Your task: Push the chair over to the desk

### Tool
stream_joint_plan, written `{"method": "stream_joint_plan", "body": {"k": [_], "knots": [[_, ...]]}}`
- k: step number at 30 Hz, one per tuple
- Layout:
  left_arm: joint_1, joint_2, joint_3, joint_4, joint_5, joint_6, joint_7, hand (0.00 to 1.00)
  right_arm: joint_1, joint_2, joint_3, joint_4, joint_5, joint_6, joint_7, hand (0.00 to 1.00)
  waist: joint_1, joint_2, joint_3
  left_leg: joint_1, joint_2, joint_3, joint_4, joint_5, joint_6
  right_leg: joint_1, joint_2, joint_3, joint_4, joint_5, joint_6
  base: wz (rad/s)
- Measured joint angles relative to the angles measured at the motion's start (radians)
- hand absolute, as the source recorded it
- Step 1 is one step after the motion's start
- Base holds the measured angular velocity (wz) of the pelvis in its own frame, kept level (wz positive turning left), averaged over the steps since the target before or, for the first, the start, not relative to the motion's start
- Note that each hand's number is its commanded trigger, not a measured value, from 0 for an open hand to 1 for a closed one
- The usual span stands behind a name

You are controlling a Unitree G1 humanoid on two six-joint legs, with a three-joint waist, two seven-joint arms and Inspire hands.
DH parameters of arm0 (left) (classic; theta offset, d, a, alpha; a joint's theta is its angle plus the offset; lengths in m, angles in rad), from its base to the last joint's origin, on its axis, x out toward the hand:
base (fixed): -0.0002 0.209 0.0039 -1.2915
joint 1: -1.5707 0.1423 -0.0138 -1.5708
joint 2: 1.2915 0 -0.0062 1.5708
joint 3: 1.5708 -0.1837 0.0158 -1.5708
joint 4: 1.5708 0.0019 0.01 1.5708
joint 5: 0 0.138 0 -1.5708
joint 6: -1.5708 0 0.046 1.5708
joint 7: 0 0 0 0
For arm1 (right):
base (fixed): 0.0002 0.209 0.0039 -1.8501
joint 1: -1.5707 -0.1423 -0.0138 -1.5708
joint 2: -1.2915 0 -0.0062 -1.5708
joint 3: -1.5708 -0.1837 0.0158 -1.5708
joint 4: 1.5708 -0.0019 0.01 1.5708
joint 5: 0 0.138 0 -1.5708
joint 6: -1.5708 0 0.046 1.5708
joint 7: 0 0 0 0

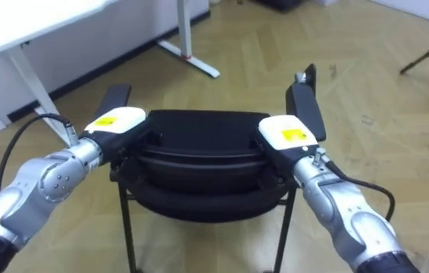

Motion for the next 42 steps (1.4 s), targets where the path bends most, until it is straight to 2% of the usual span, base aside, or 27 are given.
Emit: {"method": "stream_joint_plan", "body": {"k": [3,4,6,7,8,9,10,12,13,14,15,16,18,19,21,22,23,24,26,28,30,32,34,35,38,40,42], "knots": [[0.000,0.002,0.019,0.000,0.017,-0.014,0.006,1.00,-0.012,0.011,0.000,0.002,0.000,0.000,0.016,1.00,0.015,-0.001,0.0003,0.018,0.038,0.011,0.020,-0.019,-0.033,0.016,0.022,-0.033,0.023,-0.035,-0.036,0.05],[0.000,0.002,0.021,0.000,0.018,-0.014,0.005,1.00,-0.013,0.012,0.000,0.002,0.000,0.000,0.021,1.00,0.013,-0.002,0.0001,0.015,0.047,0.018,0.041,-0.024,-0.041,0.019,0.021,-0.043,0.032,-0.050,-0.040,0.28],[0.001,0.002,0.022,0.003,0.021,-0.014,0.007,1.00,-0.014,0.013,0.001,0.010,0.012,-0.004,0.031,1.00,0.020,-0.017,0.0083,-0.028,0.092,0.094,0.241,-0.020,-0.054,0.041,0.023,-0.061,0.086,-0.113,-0.054,0.20],[0.002,0.002,0.022,0.003,0.023,-0.014,0.006,1.00,-0.014,0.014,0.001,0.017,0.013,-0.009,0.030,1.00,0.020,-0.018,0.0097,-0.050,0.107,0.096,0.308,-0.012,-0.067,0.049,0.023,-0.066,0.099,-0.128,-0.055,0.13],[0.003,0.002,0.022,0.005,0.022,-0.015,0.005,1.00,-0.016,0.013,0.001,0.032,0.018,-0.025,0.026,1.00,0.021,-0.021,0.0148,-0.098,0.140,0.090,0.448,0.024,-0.101,0.066,0.032,-0.071,0.121,-0.160,-0.062,0.13],[0.004,0.003,0.021,0.007,0.018,-0.018,0.004,1.00,-0.017,0.013,0.001,0.045,0.028,-0.034,0.024,1.00,0.032,-0.024,0.0153,-0.143,0.169,0.088,0.562,0.084,-0.103,0.083,0.044,-0.072,0.138,-0.186,-0.073,0.07],[0.004,0.003,0.021,0.007,0.018,-0.020,0.003,1.00,-0.017,0.014,0.001,0.046,0.030,-0.034,0.024,1.00,0.041,-0.026,0.0165,-0.165,0.180,0.087,0.610,0.121,-0.101,0.092,0.050,-0.072,0.144,-0.196,-0.078,-0.06],[0.007,0.005,0.019,0.009,0.021,-0.022,0.005,1.00,-0.017,0.015,0.005,0.054,0.031,-0.037,0.017,1.00,0.065,-0.053,0.0233,-0.222,0.189,0.084,0.723,0.320,-0.087,0.140,0.049,-0.064,0.141,-0.222,-0.094,-0.03],[0.007,0.006,0.018,0.009,0.021,-0.023,0.006,1.00,-0.017,0.014,0.006,0.055,0.034,-0.038,0.015,1.00,0.070,-0.060,0.0262,-0.235,0.188,0.079,0.740,0.375,-0.086,0.153,0.048,-0.059,0.133,-0.226,-0.096,0.14],[0.007,0.007,0.013,0.010,0.016,-0.025,0.012,1.00,-0.019,0.006,0.007,0.054,0.038,-0.041,0.007,1.00,0.073,-0.061,0.0262,-0.282,0.181,0.051,0.769,0.404,-0.087,0.170,0.052,-0.063,0.112,-0.230,-0.104,0.20],[0.007,0.005,0.011,0.010,0.015,-0.025,0.033,1.00,-0.029,0.002,0.007,0.057,0.037,-0.041,-0.003,1.00,0.070,-0.062,0.0275,-0.335,0.176,0.048,0.778,0.344,-0.067,0.170,0.053,-0.068,0.112,-0.239,-0.112,0.17],[0.007,0.004,0.011,0.009,0.016,-0.024,0.045,1.00,-0.038,0.003,0.007,0.063,0.037,-0.041,-0.004,1.00,0.074,-0.062,0.0276,-0.362,0.171,0.049,0.773,0.314,-0.065,0.169,0.053,-0.068,0.113,-0.243,-0.116,0.00],[0.006,-0.004,0.011,0.010,0.018,-0.007,0.064,1.00,-0.068,0.006,0.010,0.087,0.032,-0.041,-0.015,1.00,0.074,-0.061,0.0268,-0.442,0.135,0.063,0.635,0.230,-0.077,0.181,0.050,-0.065,0.108,-0.260,-0.121,-0.09],[0.006,-0.006,0.011,0.010,0.017,-0.005,0.065,1.00,-0.071,0.002,0.010,0.087,0.030,-0.041,-0.018,1.00,0.070,-0.057,0.0265,-0.453,0.121,0.063,0.574,0.220,-0.080,0.186,0.051,-0.065,0.107,-0.266,-0.119,0.00],[0.006,-0.014,0.011,0.010,0.015,-0.002,0.070,1.00,-0.072,-0.011,0.010,0.081,0.031,-0.048,-0.032,1.00,0.068,-0.040,0.0217,-0.455,0.077,0.065,0.273,0.223,-0.085,0.211,0.058,-0.065,0.095,-0.289,-0.116,0.00],[0.006,-0.015,0.011,0.010,0.015,-0.002,0.071,1.00,-0.072,-0.014,0.010,0.081,0.032,-0.050,-0.034,1.00,0.070,-0.035,0.0184,-0.452,0.073,0.069,0.203,0.230,-0.085,0.216,0.062,-0.062,0.089,-0.292,-0.116,-0.10],[0.006,-0.016,0.011,0.008,0.015,-0.002,0.072,1.00,-0.070,-0.016,0.010,0.080,0.032,-0.051,-0.037,1.00,0.071,-0.030,0.0160,-0.432,0.059,0.074,0.068,0.255,-0.085,0.230,0.068,-0.055,0.076,-0.301,-0.111,-0.25],[0.009,-0.016,0.011,0.009,0.012,-0.001,0.071,1.00,-0.070,-0.016,0.010,0.078,0.031,-0.051,-0.038,1.00,0.079,-0.032,0.0139,-0.405,0.039,0.069,0.001,0.326,-0.056,0.244,0.063,-0.035,0.070,-0.312,-0.102,-0.26],[0.012,-0.016,0.011,0.005,0.003,-0.001,0.072,1.00,-0.062,-0.030,0.010,0.054,0.030,-0.049,-0.037,1.00,0.074,-0.030,0.0057,-0.368,0.004,0.063,-0.052,0.377,-0.020,0.267,0.045,-0.023,0.043,-0.322,-0.084,-0.13],[0.014,-0.016,0.011,-0.005,-0.005,0.000,0.071,1.00,-0.047,-0.044,0.007,0.014,0.029,-0.037,-0.035,1.00,0.072,-0.034,0.0037,-0.339,-0.028,0.071,-0.066,0.385,0.001,0.295,0.016,-0.018,0.023,-0.333,-0.062,-0.03],[0.013,-0.017,0.011,-0.021,-0.013,0.017,0.064,1.00,-0.048,-0.058,0.007,-0.009,0.027,-0.031,-0.034,1.00,0.062,-0.038,0.0007,-0.322,-0.061,0.094,-0.046,0.347,0.024,0.312,-0.025,-0.010,0.044,-0.352,-0.029,-0.07],[0.007,-0.018,0.011,-0.021,-0.019,0.023,0.063,1.00,-0.058,-0.061,0.007,-0.011,0.027,-0.031,-0.033,1.00,0.060,-0.039,0.0006,-0.309,-0.070,0.118,-0.025,0.305,0.036,0.285,-0.058,-0.013,0.158,-0.361,0.000,-0.16],[0.007,-0.025,0.008,-0.020,-0.017,0.026,0.061,1.00,-0.054,-0.065,0.007,-0.010,0.027,-0.030,-0.031,1.00,0.060,-0.042,0.0021,-0.277,-0.083,0.131,-0.016,0.268,0.045,0.232,-0.098,-0.017,0.332,-0.339,0.047,-0.15],[0.007,-0.024,0.006,-0.020,-0.018,0.026,0.056,1.00,-0.046,-0.064,0.007,-0.010,0.028,-0.031,-0.032,1.00,0.060,-0.043,0.0024,-0.253,-0.088,0.132,-0.011,0.247,0.049,0.191,-0.122,-0.016,0.444,-0.290,0.071,-0.08],[0.008,-0.017,-0.031,-0.019,-0.018,0.034,0.061,1.00,-0.005,-0.062,0.006,-0.007,0.030,-0.033,-0.046,1.00,0.043,-0.039,0.0021,-0.184,-0.089,0.104,-0.013,0.200,0.057,0.135,-0.143,-0.019,0.618,-0.125,0.087,0.05],[0.007,-0.011,-0.032,-0.026,-0.018,0.032,0.067,1.00,0.005,-0.059,0.002,-0.013,0.030,-0.034,-0.065,1.00,0.037,-0.034,0.0051,-0.177,-0.089,0.078,0.001,0.174,0.060,0.068,-0.150,-0.012,0.689,-0.131,0.083,0.04],[0.007,-0.005,-0.041,-0.026,-0.020,0.036,0.073,1.00,0.006,-0.059,0.004,-0.007,0.033,-0.040,-0.068,1.00,0.036,-0.031,0.0066,-0.149,-0.088,0.073,0.008,0.143,0.061,-0.023,-0.169,-0.009,0.721,-0.169,0.074,-0.03]]}}
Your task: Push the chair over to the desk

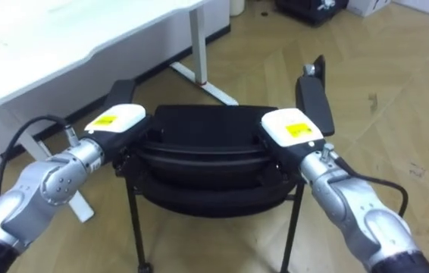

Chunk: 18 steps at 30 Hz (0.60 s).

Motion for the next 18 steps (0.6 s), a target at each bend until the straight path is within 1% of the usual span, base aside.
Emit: {"method": "stream_joint_plan", "body": {"k": [1,2,3,4,5,6,7,8,9,10,11,12,13,15,16,18], "knots": [[0.000,0.001,-0.001,0.001,0.000,0.000,-0.001,1.00,0.000,0.000,0.001,0.003,0.001,-0.003,0.000,1.00,0.000,0.001,0.0020,0.011,0.003,0.000,-0.004,-0.010,-0.001,-0.020,0.000,0.003,-0.004,-0.003,0.000,-0.08],[0.003,0.004,-0.007,0.002,-0.003,0.000,-0.004,1.00,0.005,0.000,0.003,0.004,0.001,-0.003,0.000,1.00,0.000,0.006,0.0049,0.035,0.010,0.000,-0.001,-0.031,-0.004,-0.051,0.004,0.006,-0.035,-0.007,-0.002,-0.09],[0.008,0.005,-0.007,0.003,-0.011,-0.001,-0.010,1.00,0.010,0.000,0.004,0.004,0.001,-0.006,0.000,1.00,0.001,0.013,0.0095,0.060,0.019,-0.001,0.000,-0.048,-0.009,-0.071,0.012,0.007,-0.105,-0.012,-0.005,-0.06],[0.008,0.008,-0.007,0.005,-0.013,-0.006,-0.012,1.00,0.013,0.000,0.004,0.004,0.001,-0.008,-0.001,1.00,0.001,0.019,0.0114,0.064,0.023,-0.006,0.006,-0.060,-0.013,-0.080,0.019,0.006,-0.151,-0.012,-0.005,0.05],[0.008,0.015,-0.007,0.004,-0.014,-0.013,-0.015,1.00,0.016,0.000,0.004,0.003,-0.001,-0.013,-0.003,1.00,-0.008,0.022,0.0109,0.066,0.033,-0.021,0.024,-0.081,-0.021,-0.094,0.042,0.017,-0.267,-0.012,-0.005,0.26],[0.008,0.019,-0.007,-0.001,-0.015,-0.013,-0.015,1.00,0.019,0.001,0.004,0.002,-0.001,-0.017,-0.010,1.00,-0.021,0.020,0.0087,0.069,0.040,-0.036,0.035,-0.097,-0.028,-0.090,0.062,0.023,-0.425,0.001,-0.011,0.33],[0.008,0.021,-0.007,-0.004,-0.015,-0.013,-0.015,1.00,0.019,0.001,0.003,0.001,-0.001,-0.019,-0.013,1.00,-0.024,0.019,0.0083,0.070,0.044,-0.043,0.042,-0.104,-0.033,-0.086,0.067,0.026,-0.505,0.020,-0.015,0.30],[0.008,0.022,-0.006,-0.004,-0.015,-0.013,-0.015,1.00,0.020,0.001,0.002,0.002,0.000,-0.025,-0.020,1.00,-0.027,0.020,0.0069,0.077,0.055,-0.053,0.053,-0.125,-0.046,-0.070,0.082,0.028,-0.618,0.097,-0.022,0.27],[0.009,0.018,-0.007,-0.001,-0.013,-0.010,-0.023,1.00,0.028,0.002,0.002,0.001,0.000,-0.025,-0.020,1.00,-0.036,0.029,-0.0047,0.083,0.071,-0.069,0.069,-0.144,-0.065,-0.035,0.105,0.019,-0.656,0.148,-0.044,0.23],[0.009,0.018,-0.007,-0.001,-0.013,-0.009,-0.025,1.00,0.028,0.003,0.002,0.001,0.000,-0.025,-0.017,1.00,-0.039,0.034,-0.0072,0.089,0.082,-0.070,0.070,-0.149,-0.074,-0.022,0.114,0.012,-0.666,0.162,-0.056,0.28],[0.009,0.016,-0.007,-0.001,-0.013,-0.009,-0.027,1.00,0.027,0.002,0.001,0.002,0.000,-0.022,-0.017,1.00,-0.049,0.046,-0.0106,0.099,0.100,-0.079,0.059,-0.155,-0.085,-0.001,0.130,-0.011,-0.684,0.164,-0.064,0.20],[0.006,0.016,-0.007,-0.002,-0.014,-0.011,-0.022,1.00,0.023,0.002,-0.003,0.002,0.000,-0.022,-0.016,1.00,-0.051,0.049,-0.0107,0.112,0.114,-0.082,0.037,-0.153,-0.093,0.008,0.141,-0.021,-0.690,0.167,-0.079,0.16],[0.006,0.015,-0.007,-0.002,-0.014,-0.011,-0.015,1.00,0.020,0.001,-0.003,0.002,0.000,-0.021,-0.012,1.00,-0.049,0.053,-0.0117,0.117,0.121,-0.082,0.027,-0.151,-0.097,0.013,0.147,-0.026,-0.694,0.165,-0.082,0.00],[-0.001,0.017,-0.006,-0.002,-0.014,-0.004,-0.003,1.00,0.004,0.004,0.000,0.001,0.000,-0.014,0.000,1.00,-0.045,0.060,-0.0099,0.146,0.141,-0.070,-0.007,-0.148,-0.106,0.025,0.169,-0.026,-0.697,0.146,-0.094,-0.11],[-0.003,0.018,-0.005,-0.002,-0.013,-0.003,-0.002,1.00,0.001,0.005,0.000,0.001,0.000,-0.014,0.001,1.00,-0.042,0.061,-0.0100,0.151,0.145,-0.067,-0.009,-0.149,-0.107,0.025,0.174,-0.025,-0.694,0.138,-0.096,-0.09],[-0.004,0.018,0.003,-0.001,-0.013,-0.003,0.001,1.00,-0.001,0.005,0.001,-0.006,0.003,-0.011,0.006,1.00,-0.030,0.060,-0.0086,0.165,0.159,-0.055,0.012,-0.151,-0.113,0.033,0.187,-0.033,-0.668,0.102,-0.108,-0.05]]}}
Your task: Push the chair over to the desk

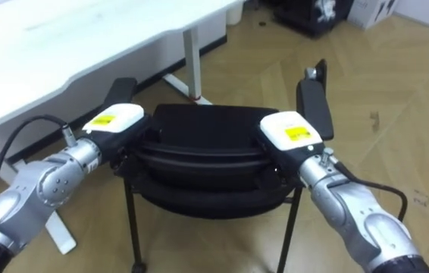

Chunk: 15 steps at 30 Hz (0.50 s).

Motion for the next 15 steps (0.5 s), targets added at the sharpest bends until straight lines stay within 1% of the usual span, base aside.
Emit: {"method": "stream_joint_plan", "body": {"k": [1,2,3,4,5,6,7,8,9,10,11,12,13,15], "knots": [[0.000,0.000,0.000,0.002,0.000,0.000,-0.002,1.00,0.000,0.002,0.000,0.000,0.000,0.000,0.006,1.00,0.002,-0.001,0.0005,0.002,0.007,0.006,0.016,-0.003,-0.005,0.006,0.001,-0.003,0.009,-0.009,-0.004,-0.07],[0.001,0.000,0.002,0.003,0.000,0.000,-0.004,1.00,0.000,0.007,0.000,-0.001,-0.002,0.000,0.017,1.00,0.004,-0.004,0.0028,-0.002,0.021,0.022,0.067,-0.008,-0.015,0.017,0.003,-0.009,0.024,-0.031,-0.011,0.00],[0.002,0.003,0.012,0.003,0.000,-0.001,-0.008,1.00,0.000,0.009,0.000,-0.005,-0.003,0.001,0.020,1.00,0.007,-0.011,0.0082,-0.019,0.034,0.037,0.125,-0.010,-0.019,0.026,0.003,-0.015,0.041,-0.057,-0.017,0.00],[0.002,0.005,0.016,0.003,0.000,-0.006,-0.009,1.00,0.000,0.009,0.000,-0.008,-0.003,0.001,0.020,1.00,0.007,-0.014,0.0107,-0.029,0.044,0.041,0.159,-0.010,-0.019,0.030,0.001,-0.024,0.047,-0.072,-0.021,0.18],[0.002,0.004,0.024,0.004,0.001,-0.012,-0.009,1.00,0.000,0.010,0.000,-0.008,-0.002,0.001,0.020,1.00,0.006,-0.020,0.0141,-0.050,0.062,0.050,0.227,-0.008,-0.023,0.039,0.003,-0.036,0.065,-0.097,-0.028,0.23],[0.003,0.003,0.028,0.006,0.004,-0.015,-0.008,1.00,0.000,0.015,0.000,-0.008,-0.002,0.001,0.023,1.00,0.005,-0.026,0.0171,-0.064,0.082,0.064,0.288,0.004,-0.043,0.053,0.006,-0.049,0.078,-0.116,-0.038,0.23],[0.004,0.003,0.028,0.008,0.004,-0.015,-0.008,1.00,0.001,0.015,0.000,-0.007,-0.002,0.001,0.025,1.00,0.004,-0.027,0.0183,-0.071,0.090,0.068,0.313,0.012,-0.056,0.063,0.008,-0.055,0.078,-0.122,-0.041,0.17],[0.009,0.003,0.029,0.008,0.004,-0.017,-0.004,1.00,0.001,0.016,0.000,-0.008,-0.002,0.000,0.029,1.00,0.005,-0.032,0.0199,-0.081,0.104,0.074,0.355,0.037,-0.075,0.080,0.012,-0.055,0.076,-0.135,-0.047,0.13],[0.013,0.003,0.029,0.008,0.004,-0.017,0.002,1.00,0.000,0.016,0.001,-0.008,-0.002,0.000,0.030,1.00,0.007,-0.039,0.0229,-0.093,0.114,0.084,0.391,0.071,-0.079,0.097,0.012,-0.055,0.071,-0.142,-0.054,0.10],[0.015,0.003,0.029,0.008,0.004,-0.017,0.006,1.00,0.000,0.017,0.002,-0.008,-0.002,0.000,0.030,1.00,0.009,-0.043,0.0232,-0.098,0.116,0.090,0.404,0.084,-0.081,0.103,0.012,-0.052,0.069,-0.146,-0.057,0.12],[0.017,0.003,0.029,0.009,0.004,-0.018,0.015,1.00,-0.002,0.016,0.002,-0.008,-0.002,0.000,0.029,1.00,0.008,-0.049,0.0222,-0.116,0.117,0.091,0.412,0.079,-0.077,0.110,0.012,-0.050,0.063,-0.152,-0.062,0.09],[0.019,0.003,0.029,0.009,0.004,-0.019,0.031,1.00,-0.008,0.017,0.002,-0.005,-0.002,0.000,0.029,1.00,0.011,-0.057,0.0227,-0.151,0.115,0.095,0.398,0.061,-0.066,0.111,0.010,-0.051,0.059,-0.155,-0.067,0.07],[0.022,0.002,0.029,0.007,0.010,-0.019,0.038,1.00,-0.010,0.017,0.002,-0.005,-0.002,0.000,0.030,1.00,0.012,-0.059,0.0219,-0.173,0.114,0.096,0.386,0.054,-0.063,0.113,0.008,-0.052,0.055,-0.156,-0.069,0.00],[0.031,-0.004,0.029,0.008,0.015,-0.020,0.051,1.00,-0.010,0.015,0.003,-0.008,-0.004,0.002,0.037,1.00,0.012,-0.062,0.0211,-0.237,0.111,0.099,0.328,0.051,-0.064,0.133,0.004,-0.068,0.036,-0.156,-0.070,0.04]]}}
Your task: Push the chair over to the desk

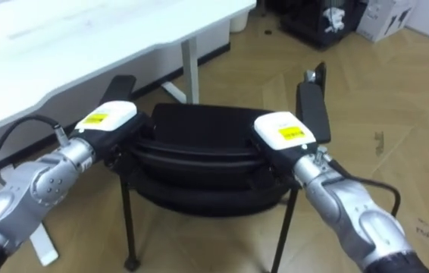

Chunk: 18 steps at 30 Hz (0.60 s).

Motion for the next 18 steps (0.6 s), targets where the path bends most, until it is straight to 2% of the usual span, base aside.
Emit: {"method": "stream_joint_plan", "body": {"k": [1,2,3,4,5,6,9,13,14,16,17,18], "knots": [[0.003,-0.003,0.000,0.001,0.000,0.000,0.000,1.00,0.000,-0.003,0.001,-0.004,-0.001,0.000,0.005,1.00,-0.004,-0.001,-0.0011,-0.034,-0.001,0.015,-0.070,0.006,-0.004,0.015,-0.005,-0.016,-0.014,-0.003,0.001,0.11],[0.004,-0.005,0.000,-0.001,0.002,-0.001,0.000,1.00,0.000,-0.009,0.001,-0.015,-0.005,0.003,0.021,1.00,-0.006,0.000,-0.0025,-0.062,-0.002,0.048,-0.170,0.040,-0.005,0.030,-0.012,-0.055,-0.030,-0.008,0.006,0.07],[0.009,-0.010,0.005,-0.003,0.009,-0.004,0.000,1.00,0.000,-0.011,0.001,-0.019,-0.006,0.004,0.033,1.00,-0.004,0.000,-0.0043,-0.081,-0.008,0.065,-0.237,0.124,0.012,0.044,-0.024,-0.104,-0.036,-0.017,0.012,0.00],[0.015,-0.013,0.011,-0.005,0.013,-0.006,0.000,1.00,0.001,-0.011,0.001,-0.020,-0.009,0.004,0.036,1.00,-0.005,0.002,-0.0059,-0.083,-0.016,0.067,-0.260,0.170,0.020,0.055,-0.026,-0.122,-0.042,-0.019,0.016,0.00],[0.026,-0.016,0.017,-0.007,0.018,-0.008,-0.005,1.00,0.006,-0.003,0.000,-0.022,-0.015,0.007,0.044,1.00,-0.011,-0.003,-0.0111,-0.075,-0.029,0.068,-0.277,0.208,0.036,0.080,-0.035,-0.154,-0.063,-0.020,0.026,0.27],[0.026,-0.018,0.019,-0.014,0.019,-0.008,-0.007,1.00,0.012,-0.014,-0.002,-0.046,-0.022,0.007,0.060,1.00,-0.025,-0.005,-0.0114,-0.066,-0.042,0.068,-0.304,0.213,0.041,0.096,-0.041,-0.179,-0.076,-0.018,0.032,0.36],[0.029,-0.021,0.037,-0.032,0.019,-0.008,-0.025,1.00,0.020,-0.030,-0.002,-0.095,-0.031,0.019,0.086,1.00,-0.033,-0.004,-0.0126,-0.060,-0.065,0.067,-0.340,0.225,0.041,0.099,-0.053,-0.203,-0.088,-0.019,0.040,0.27],[0.029,-0.025,0.039,-0.041,0.021,-0.006,-0.028,1.00,0.022,-0.038,-0.003,-0.126,-0.039,0.024,0.101,1.00,-0.021,-0.005,-0.0125,-0.033,-0.095,0.069,-0.396,0.241,0.041,0.115,-0.073,-0.230,-0.101,-0.026,0.051,0.17],[0.030,-0.029,0.039,-0.041,0.023,0.002,-0.035,1.00,0.023,-0.038,-0.003,-0.126,-0.040,0.024,0.101,1.00,-0.021,-0.005,-0.0125,-0.015,-0.107,0.070,-0.411,0.241,0.042,0.128,-0.084,-0.247,-0.098,-0.031,0.061,0.25],[0.031,-0.033,0.039,-0.041,0.023,0.006,-0.042,1.00,0.023,-0.039,-0.003,-0.127,-0.047,0.024,0.100,1.00,-0.019,-0.006,-0.0132,0.002,-0.125,0.073,-0.430,0.241,0.046,0.136,-0.115,-0.316,-0.062,-0.044,0.082,0.27],[0.031,-0.039,0.039,-0.041,0.024,0.013,-0.045,1.00,0.023,-0.038,-0.003,-0.127,-0.048,0.026,0.100,1.00,-0.019,-0.006,-0.0132,0.007,-0.133,0.073,-0.431,0.237,0.053,0.130,-0.146,-0.374,0.004,-0.052,0.097,0.44],[0.030,-0.047,0.039,-0.041,0.031,0.019,-0.048,1.00,0.026,-0.042,-0.003,-0.127,-0.047,0.026,0.101,1.00,-0.023,-0.006,-0.0132,0.008,-0.146,0.074,-0.427,0.230,0.064,0.110,-0.183,-0.407,0.111,-0.055,0.103,0.52]]}}
